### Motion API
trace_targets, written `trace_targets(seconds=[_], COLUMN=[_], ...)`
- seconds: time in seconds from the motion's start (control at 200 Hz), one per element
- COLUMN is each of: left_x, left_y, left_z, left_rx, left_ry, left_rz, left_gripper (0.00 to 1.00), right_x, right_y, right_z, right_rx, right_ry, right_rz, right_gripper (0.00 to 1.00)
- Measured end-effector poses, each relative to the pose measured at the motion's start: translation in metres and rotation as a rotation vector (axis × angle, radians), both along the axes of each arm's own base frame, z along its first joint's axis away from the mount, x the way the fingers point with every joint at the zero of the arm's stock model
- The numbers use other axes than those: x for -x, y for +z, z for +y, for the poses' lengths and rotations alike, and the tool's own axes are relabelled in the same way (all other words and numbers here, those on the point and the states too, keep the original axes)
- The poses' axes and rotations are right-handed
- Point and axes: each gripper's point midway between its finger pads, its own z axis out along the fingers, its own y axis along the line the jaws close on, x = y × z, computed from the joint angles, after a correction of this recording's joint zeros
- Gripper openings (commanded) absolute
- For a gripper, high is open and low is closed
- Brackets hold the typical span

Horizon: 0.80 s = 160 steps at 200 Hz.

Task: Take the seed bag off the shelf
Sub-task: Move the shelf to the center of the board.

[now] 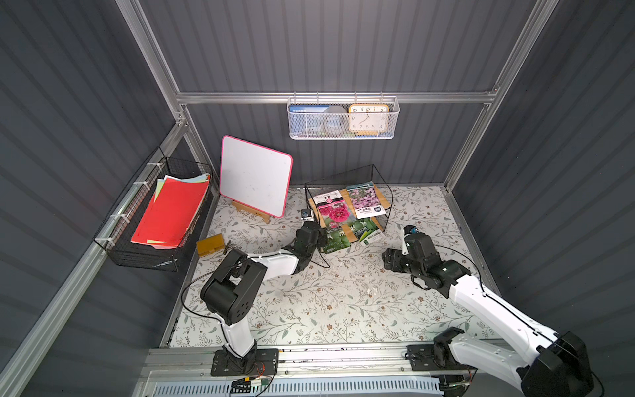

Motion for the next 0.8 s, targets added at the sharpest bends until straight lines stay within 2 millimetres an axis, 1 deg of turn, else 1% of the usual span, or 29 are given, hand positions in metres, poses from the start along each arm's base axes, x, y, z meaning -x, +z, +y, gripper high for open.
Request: trace_targets(seconds=[0.175, 0.31, 0.38, 0.495, 0.625, 0.725, 0.8], left_x=[0.0, -0.007, -0.015, -0.034, -0.054, -0.062, -0.066], left_y=[-0.003, -0.01, -0.017, -0.025, -0.023, -0.02, -0.017], left_z=[0.002, -0.001, -0.003, 0.001, 0.016, 0.028, 0.029], left_rx=[-0.003, -0.008, -0.019, -0.043, -0.063, -0.077, -0.084], left_ry=[0.006, 0.011, 0.016, 0.031, 0.051, 0.062, 0.054], left_rz=[0.0, -0.008, -0.009, -0.012, -0.028, -0.04, -0.054], left_gripper=[0.71, 0.71, 0.71, 0.71, 0.71, 0.71, 0.71], right_x=[-0.003, -0.003, -0.004, -0.004, -0.005, -0.006, -0.006], right_y=[-0.009, -0.011, -0.01, -0.009, -0.008, -0.008, -0.007], right_z=[0.006, 0.007, 0.007, 0.006, 0.004, 0.002, 0.0], right_rx=[-0.03, -0.035, -0.036, -0.033, -0.025, -0.018, -0.012], right_ry=[-0.005, -0.01, -0.011, -0.016, -0.024, -0.031, -0.037], right_rz=[0.034, 0.044, 0.04, 0.034, 0.027, 0.021, 0.016], right_gripper=[0.78, 0.78, 0.78, 0.78, 0.78, 0.78, 0.78])
